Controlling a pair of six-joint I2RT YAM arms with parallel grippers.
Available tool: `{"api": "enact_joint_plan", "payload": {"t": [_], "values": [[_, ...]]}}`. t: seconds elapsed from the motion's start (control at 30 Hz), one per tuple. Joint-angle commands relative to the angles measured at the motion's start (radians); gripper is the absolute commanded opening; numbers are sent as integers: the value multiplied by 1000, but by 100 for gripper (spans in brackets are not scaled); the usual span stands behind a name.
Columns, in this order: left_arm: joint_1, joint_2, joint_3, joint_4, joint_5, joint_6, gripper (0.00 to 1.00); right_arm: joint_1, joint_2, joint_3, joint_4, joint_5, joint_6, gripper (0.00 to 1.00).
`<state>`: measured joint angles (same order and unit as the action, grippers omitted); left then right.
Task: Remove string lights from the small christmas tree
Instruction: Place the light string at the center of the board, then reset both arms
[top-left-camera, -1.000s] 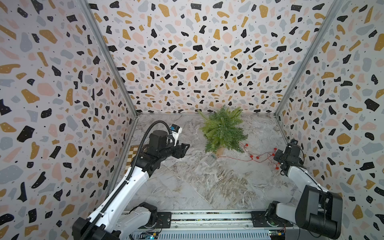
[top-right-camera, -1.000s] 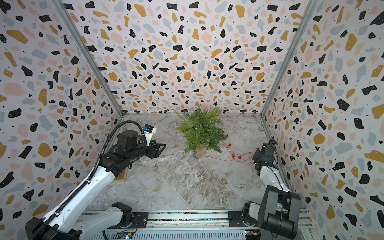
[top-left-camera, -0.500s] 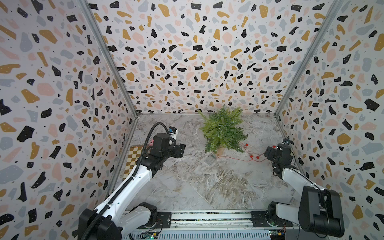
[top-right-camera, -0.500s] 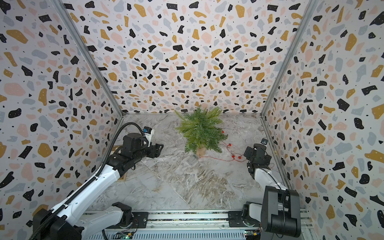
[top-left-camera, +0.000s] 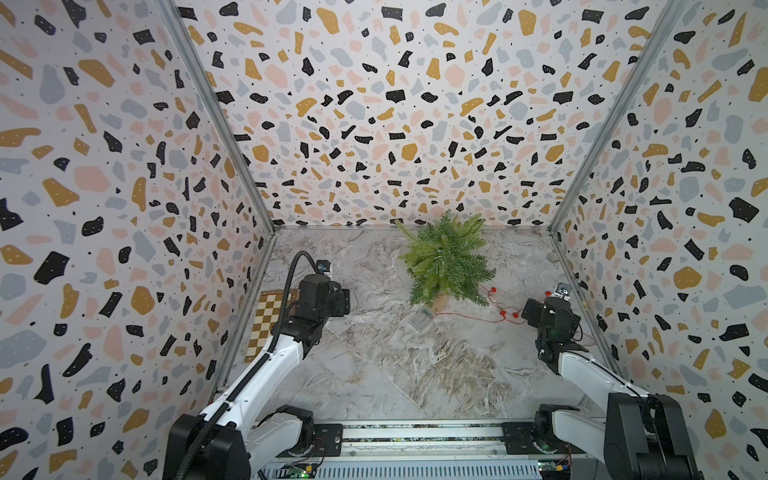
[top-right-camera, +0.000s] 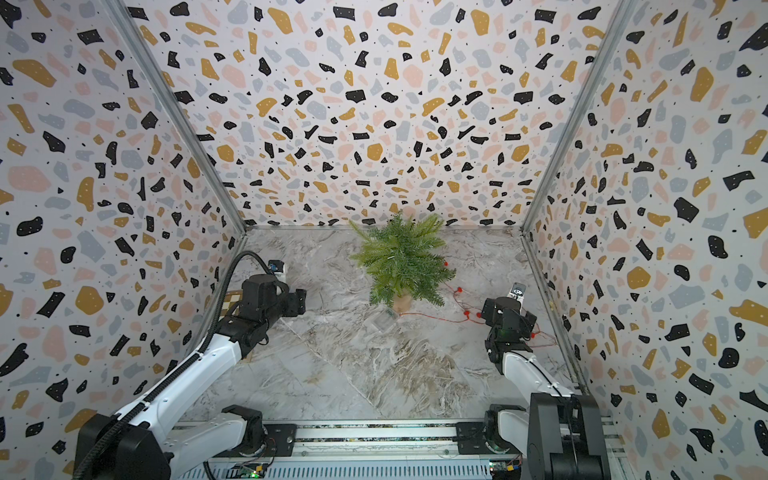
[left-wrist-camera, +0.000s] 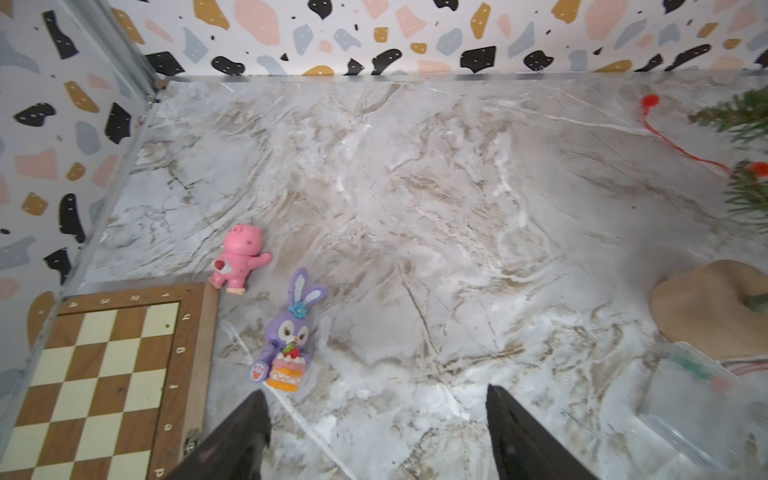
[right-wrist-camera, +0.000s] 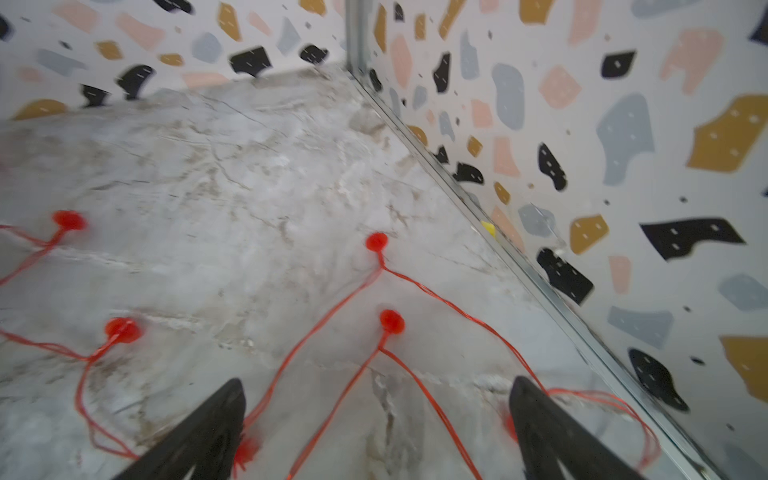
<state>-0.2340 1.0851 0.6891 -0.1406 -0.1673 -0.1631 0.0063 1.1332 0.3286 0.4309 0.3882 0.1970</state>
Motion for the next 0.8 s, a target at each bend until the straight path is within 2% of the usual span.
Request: {"api": "enact_joint_plan", "payload": {"t": [0.0,0.07,0.13,0.3,0.37,0.43,0.53,0.6,0.73,0.77], "values": [[36,12,-57,110,-73,38,81,27,-11,-73,222,-131,-93,99],[63,25,-111,190,-61,78,80,35,37,-127,386,-191,-134,100],[74,41,-188,323,-48,128,80,37,72,-102,396,-228,-156,100],[126,166,-297,672,67,133,79,38,168,-185,759,-396,-187,99],[127,195,-234,575,107,175,75,37,261,-202,869,-434,-198,99],[129,232,-277,717,113,204,75,38,345,-200,960,-463,-213,99],[164,273,-294,778,149,178,74,41,337,-131,798,-461,-218,99],[170,260,-304,773,165,180,74,41,349,-106,768,-447,-214,99],[170,313,-389,986,110,156,76,45,352,-100,758,-441,-214,99],[170,308,-377,954,110,156,77,44,352,-98,757,-444,-214,99]]}}
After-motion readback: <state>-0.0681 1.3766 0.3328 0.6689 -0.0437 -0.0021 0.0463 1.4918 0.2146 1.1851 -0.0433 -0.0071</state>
